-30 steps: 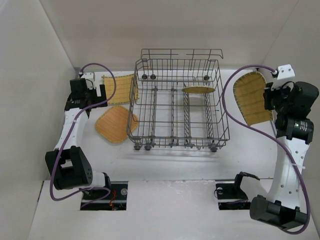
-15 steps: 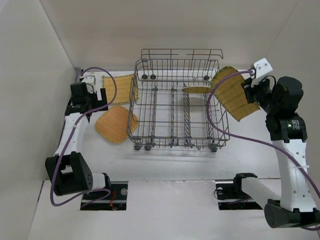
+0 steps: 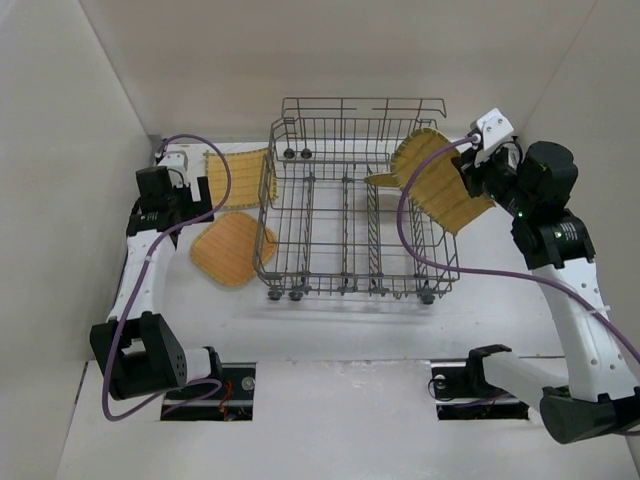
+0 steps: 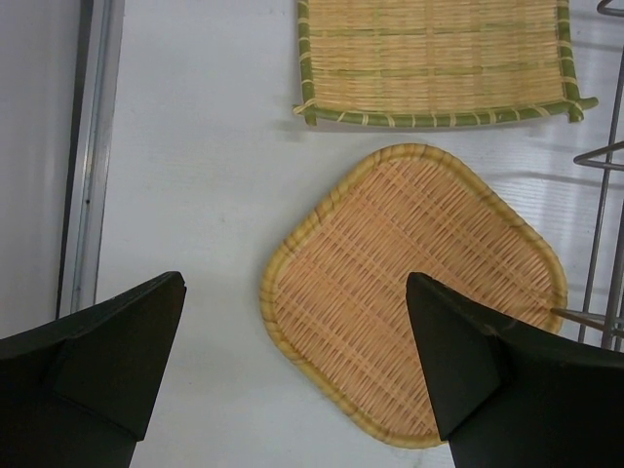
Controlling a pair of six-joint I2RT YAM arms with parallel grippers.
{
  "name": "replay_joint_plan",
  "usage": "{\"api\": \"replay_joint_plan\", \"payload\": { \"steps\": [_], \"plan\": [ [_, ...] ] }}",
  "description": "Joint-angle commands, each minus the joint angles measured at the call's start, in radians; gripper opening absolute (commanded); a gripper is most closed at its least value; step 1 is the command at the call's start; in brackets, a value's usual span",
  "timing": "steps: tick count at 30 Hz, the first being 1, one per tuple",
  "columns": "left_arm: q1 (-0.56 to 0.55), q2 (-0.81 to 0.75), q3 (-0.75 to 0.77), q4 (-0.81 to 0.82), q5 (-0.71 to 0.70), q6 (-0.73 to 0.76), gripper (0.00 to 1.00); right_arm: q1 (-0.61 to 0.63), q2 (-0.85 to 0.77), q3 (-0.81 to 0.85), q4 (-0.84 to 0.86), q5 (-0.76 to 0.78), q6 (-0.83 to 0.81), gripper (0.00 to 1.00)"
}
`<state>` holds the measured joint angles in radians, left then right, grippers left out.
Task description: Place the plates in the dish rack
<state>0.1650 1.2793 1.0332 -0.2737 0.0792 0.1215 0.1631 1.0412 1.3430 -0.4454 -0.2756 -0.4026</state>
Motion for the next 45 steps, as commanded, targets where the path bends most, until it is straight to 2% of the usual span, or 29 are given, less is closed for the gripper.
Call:
{"api": "replay_joint_plan", "payload": {
  "steps": [1, 7, 11, 25, 35, 45],
  "plan": [
    [0.003, -0.041, 0.016, -0.01, 0.036, -0.017, 0.99, 0.028, 0.0, 0.008, 0.175, -0.028, 0.047, 0.0],
    [-0.035, -0.047, 0.087, -0.068, 0.083, -0.069, 0.99, 0.037, 0.043, -0.024, 0.25, -0.037, 0.145, 0.0],
    [-0.038, -0.047, 0.091, -0.068, 0.082, -0.075, 0.99, 0.066, 0.078, -0.044, 0.293, -0.051, 0.116, 0.0],
    [0.006, -0.119, 0.011, -0.097, 0.076, -0.079, 0.98, 0.273, 0.269, 0.128, 0.416, -0.047, -0.211, 0.0],
    [0.044, -0.181, -0.041, -0.12, 0.076, -0.085, 0.98, 0.414, 0.385, 0.096, 0.615, -0.089, -0.499, 0.0],
    [0.126, -0.229, -0.074, -0.156, 0.096, -0.079, 0.98, 0.43, 0.534, 0.058, 0.85, -0.132, -0.717, 0.0]
  ]
}}
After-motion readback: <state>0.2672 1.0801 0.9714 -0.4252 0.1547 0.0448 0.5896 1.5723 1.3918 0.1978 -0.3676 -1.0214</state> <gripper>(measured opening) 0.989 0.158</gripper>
